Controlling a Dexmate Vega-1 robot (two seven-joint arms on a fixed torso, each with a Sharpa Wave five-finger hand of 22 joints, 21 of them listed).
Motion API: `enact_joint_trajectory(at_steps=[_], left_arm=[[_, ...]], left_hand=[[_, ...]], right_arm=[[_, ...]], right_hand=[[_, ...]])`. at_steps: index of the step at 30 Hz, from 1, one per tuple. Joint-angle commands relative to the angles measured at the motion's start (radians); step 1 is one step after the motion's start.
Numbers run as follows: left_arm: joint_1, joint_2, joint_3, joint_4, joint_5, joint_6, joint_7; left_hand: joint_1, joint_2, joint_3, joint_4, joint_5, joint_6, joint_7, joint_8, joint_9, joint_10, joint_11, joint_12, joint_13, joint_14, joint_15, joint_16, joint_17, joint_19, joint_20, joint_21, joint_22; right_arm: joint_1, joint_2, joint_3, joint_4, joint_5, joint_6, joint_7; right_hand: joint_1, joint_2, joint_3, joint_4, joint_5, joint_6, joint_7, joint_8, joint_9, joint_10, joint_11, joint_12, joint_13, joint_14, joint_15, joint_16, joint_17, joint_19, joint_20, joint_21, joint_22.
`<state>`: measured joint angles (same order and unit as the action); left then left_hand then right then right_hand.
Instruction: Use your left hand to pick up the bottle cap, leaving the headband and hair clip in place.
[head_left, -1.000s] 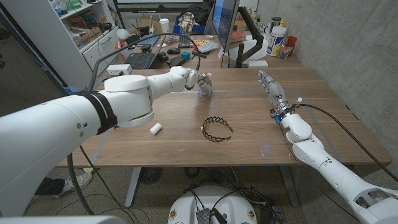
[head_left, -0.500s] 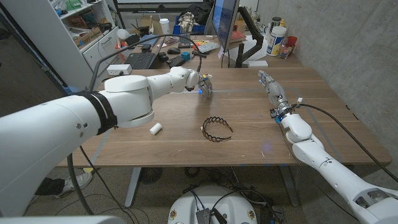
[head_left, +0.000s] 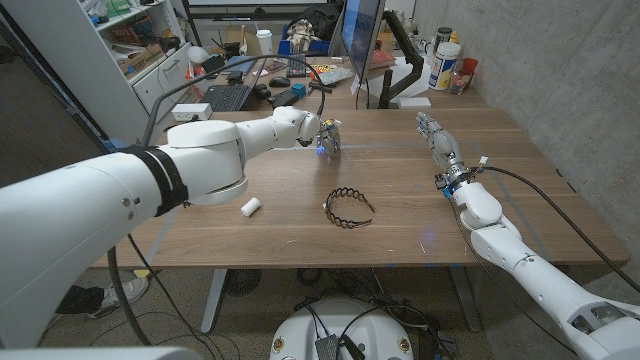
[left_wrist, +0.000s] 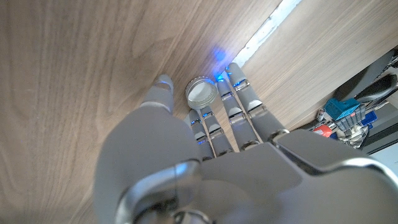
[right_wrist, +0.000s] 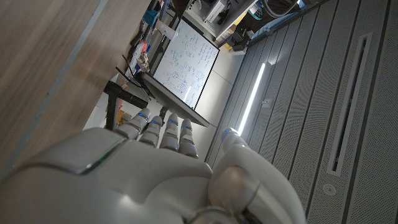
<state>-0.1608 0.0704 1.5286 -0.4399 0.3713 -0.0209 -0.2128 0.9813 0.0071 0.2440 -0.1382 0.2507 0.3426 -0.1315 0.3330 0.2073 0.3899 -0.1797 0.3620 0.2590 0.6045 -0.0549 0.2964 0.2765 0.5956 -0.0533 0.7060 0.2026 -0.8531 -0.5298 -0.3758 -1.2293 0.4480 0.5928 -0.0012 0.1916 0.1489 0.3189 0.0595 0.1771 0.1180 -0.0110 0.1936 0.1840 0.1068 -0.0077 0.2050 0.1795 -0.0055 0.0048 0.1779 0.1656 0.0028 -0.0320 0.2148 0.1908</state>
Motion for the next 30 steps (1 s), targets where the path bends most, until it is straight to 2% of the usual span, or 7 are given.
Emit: enact_joint_trajectory(at_steps=[1, 6, 8, 14, 20, 26, 30], left_arm=[[0.009, -0.007, 0.003, 0.000, 0.000, 0.032, 0.031], [0.013, -0.006, 0.005, 0.000, 0.001, 0.036, 0.046], [0.014, -0.005, 0.004, 0.000, -0.001, 0.034, 0.049], [0.015, 0.002, 0.001, 0.000, -0.004, 0.025, 0.050], [0.015, 0.022, 0.005, 0.000, 0.008, -0.022, 0.035], [0.024, 0.040, 0.001, 0.000, 0.017, -0.085, 0.029], [0.024, 0.043, -0.005, 0.000, 0.018, -0.101, 0.030]], left_hand=[[0.066, 0.004, 0.015, -0.015, -0.013, 0.054, 0.020, 0.021, 0.005, 0.052, -0.002, 0.018, 0.009, 0.111, -0.171, 0.014, 0.014, 0.089, -0.121, 0.069, 0.004], [0.118, 0.019, 0.032, -0.019, -0.027, 0.109, 0.028, 0.044, 0.010, 0.097, -0.001, 0.039, 0.018, 0.160, -0.175, 0.009, 0.023, 0.105, -0.138, 0.098, 0.001], [0.131, 0.021, 0.034, -0.017, -0.034, 0.128, 0.039, 0.053, 0.012, 0.134, 0.004, 0.056, 0.023, 0.180, -0.175, 0.006, 0.026, 0.110, -0.143, 0.108, -0.001], [0.159, 0.029, 0.042, -0.015, -0.046, 0.172, 0.038, 0.073, 0.019, 0.175, 0.000, 0.083, 0.038, 0.219, -0.177, 0.003, 0.033, 0.114, -0.144, 0.128, -0.001], [0.197, 0.030, 0.048, -0.019, -0.055, 0.159, 0.041, 0.071, 0.025, 0.178, 0.004, 0.099, 0.059, 0.260, -0.179, 0.009, 0.049, 0.113, -0.144, 0.148, 0.001], [0.275, 0.023, 0.037, -0.020, -0.064, 0.252, 0.047, 0.125, 0.048, 0.242, 0.000, 0.176, 0.122, 0.362, -0.183, 0.052, 0.125, 0.128, -0.143, 0.218, 0.014], [0.310, 0.028, 0.031, -0.018, -0.068, 0.294, 0.051, 0.149, 0.060, 0.270, -0.007, 0.210, 0.152, 0.396, -0.184, 0.071, 0.165, 0.135, -0.142, 0.258, 0.022]], right_arm=[[-0.002, 0.003, 0.007, 0.006, -0.004, 0.005, -0.017], [0.001, 0.006, 0.008, 0.018, -0.003, 0.011, -0.018], [0.003, 0.007, 0.007, 0.024, -0.006, 0.012, -0.017], [0.016, 0.019, 0.002, 0.050, -0.009, 0.025, -0.017], [0.027, 0.032, 0.000, 0.075, -0.011, 0.049, -0.015], [0.024, 0.039, 0.002, 0.085, -0.012, 0.061, -0.026], [0.016, 0.035, 0.004, 0.075, -0.018, 0.057, -0.037]], right_hand=[[-0.007, -0.006, -0.004, -0.001, 0.006, -0.001, -0.014, 0.001, 0.002, 0.003, -0.008, 0.008, 0.003, 0.000, -0.005, 0.005, 0.006, 0.005, -0.048, 0.004, 0.003], [-0.009, -0.008, -0.007, 0.000, 0.007, 0.000, -0.017, 0.001, 0.002, 0.009, -0.011, 0.010, 0.003, 0.000, -0.005, 0.005, 0.006, 0.005, -0.047, 0.004, 0.003], [-0.009, -0.009, -0.007, 0.000, 0.008, 0.000, -0.019, 0.000, 0.002, 0.011, -0.010, 0.011, 0.003, 0.001, -0.003, 0.005, 0.006, 0.005, -0.046, 0.004, 0.003], [-0.010, -0.009, -0.009, 0.001, 0.009, 0.001, -0.021, 0.000, 0.002, 0.012, -0.001, 0.010, 0.003, 0.001, 0.004, 0.004, 0.005, 0.003, -0.042, 0.002, 0.003], [-0.010, -0.009, -0.010, 0.001, 0.009, 0.000, -0.027, 0.000, 0.002, 0.011, -0.002, 0.010, 0.004, 0.003, 0.005, 0.004, 0.005, 0.003, -0.041, 0.002, 0.003], [-0.010, -0.008, -0.011, 0.001, 0.010, 0.000, -0.028, -0.001, 0.002, 0.010, 0.005, 0.009, 0.004, 0.003, 0.007, 0.003, 0.005, 0.002, -0.040, 0.002, 0.002], [-0.011, -0.009, -0.012, 0.001, 0.010, -0.001, -0.030, -0.002, 0.001, 0.010, 0.004, 0.008, 0.004, 0.002, 0.007, 0.003, 0.005, 0.001, -0.040, 0.001, 0.002]])
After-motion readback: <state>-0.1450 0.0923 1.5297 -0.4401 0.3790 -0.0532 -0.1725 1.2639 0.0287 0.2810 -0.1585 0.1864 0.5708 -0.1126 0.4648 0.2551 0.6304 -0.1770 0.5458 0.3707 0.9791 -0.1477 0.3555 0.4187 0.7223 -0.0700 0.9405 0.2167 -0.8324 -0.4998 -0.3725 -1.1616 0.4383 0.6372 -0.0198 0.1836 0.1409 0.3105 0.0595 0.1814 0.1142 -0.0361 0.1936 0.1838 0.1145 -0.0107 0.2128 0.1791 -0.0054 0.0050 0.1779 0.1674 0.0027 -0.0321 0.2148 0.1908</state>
